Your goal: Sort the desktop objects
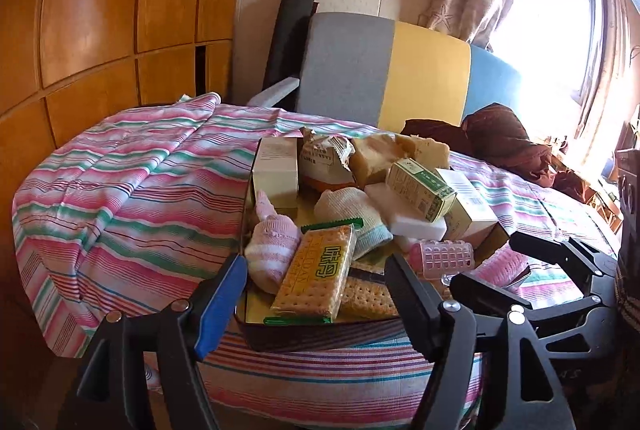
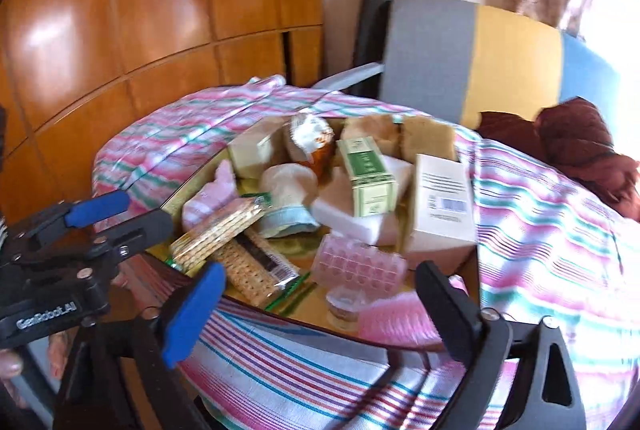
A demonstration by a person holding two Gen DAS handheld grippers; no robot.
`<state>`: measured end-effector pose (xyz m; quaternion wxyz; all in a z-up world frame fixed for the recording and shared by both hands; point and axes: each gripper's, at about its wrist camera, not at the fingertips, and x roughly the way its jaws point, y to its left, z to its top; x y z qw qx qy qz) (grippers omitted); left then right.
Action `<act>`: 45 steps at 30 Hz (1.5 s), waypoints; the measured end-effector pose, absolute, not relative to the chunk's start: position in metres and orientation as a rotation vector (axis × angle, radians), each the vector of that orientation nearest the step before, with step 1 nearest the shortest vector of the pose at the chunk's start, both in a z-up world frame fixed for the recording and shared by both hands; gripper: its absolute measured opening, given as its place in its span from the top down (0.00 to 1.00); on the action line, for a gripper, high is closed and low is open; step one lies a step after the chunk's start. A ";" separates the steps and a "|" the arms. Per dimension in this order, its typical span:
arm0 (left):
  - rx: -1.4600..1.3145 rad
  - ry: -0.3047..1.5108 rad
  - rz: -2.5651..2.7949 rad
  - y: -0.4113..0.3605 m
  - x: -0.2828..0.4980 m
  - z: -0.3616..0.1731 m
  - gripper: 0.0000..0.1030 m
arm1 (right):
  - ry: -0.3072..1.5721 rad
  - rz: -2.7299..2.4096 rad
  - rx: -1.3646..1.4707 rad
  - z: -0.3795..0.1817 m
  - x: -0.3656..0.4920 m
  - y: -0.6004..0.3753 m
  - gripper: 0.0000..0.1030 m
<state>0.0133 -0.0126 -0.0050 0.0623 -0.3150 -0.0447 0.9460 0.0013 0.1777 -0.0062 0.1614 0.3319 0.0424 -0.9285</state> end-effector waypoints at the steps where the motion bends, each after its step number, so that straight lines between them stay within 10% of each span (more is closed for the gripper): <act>1: -0.954 -0.137 2.866 -0.013 0.015 -0.003 0.28 | 0.114 -2.672 0.946 -0.004 0.003 0.178 0.00; 14: -1.060 0.071 2.931 0.001 0.032 0.011 0.29 | 0.115 -2.795 0.907 0.006 0.030 0.179 0.00; 23: -1.054 -0.101 2.935 -0.005 0.031 0.003 0.31 | 0.127 -2.799 0.932 0.005 0.025 0.180 0.00; 36: -0.989 0.004 2.970 -0.006 0.029 -0.009 0.31 | -0.471 -2.558 0.928 0.013 -0.058 0.242 0.00; 45: -1.069 -0.113 2.883 -0.018 0.016 -0.023 0.34 | -0.482 -2.441 0.976 0.005 -0.097 0.208 0.00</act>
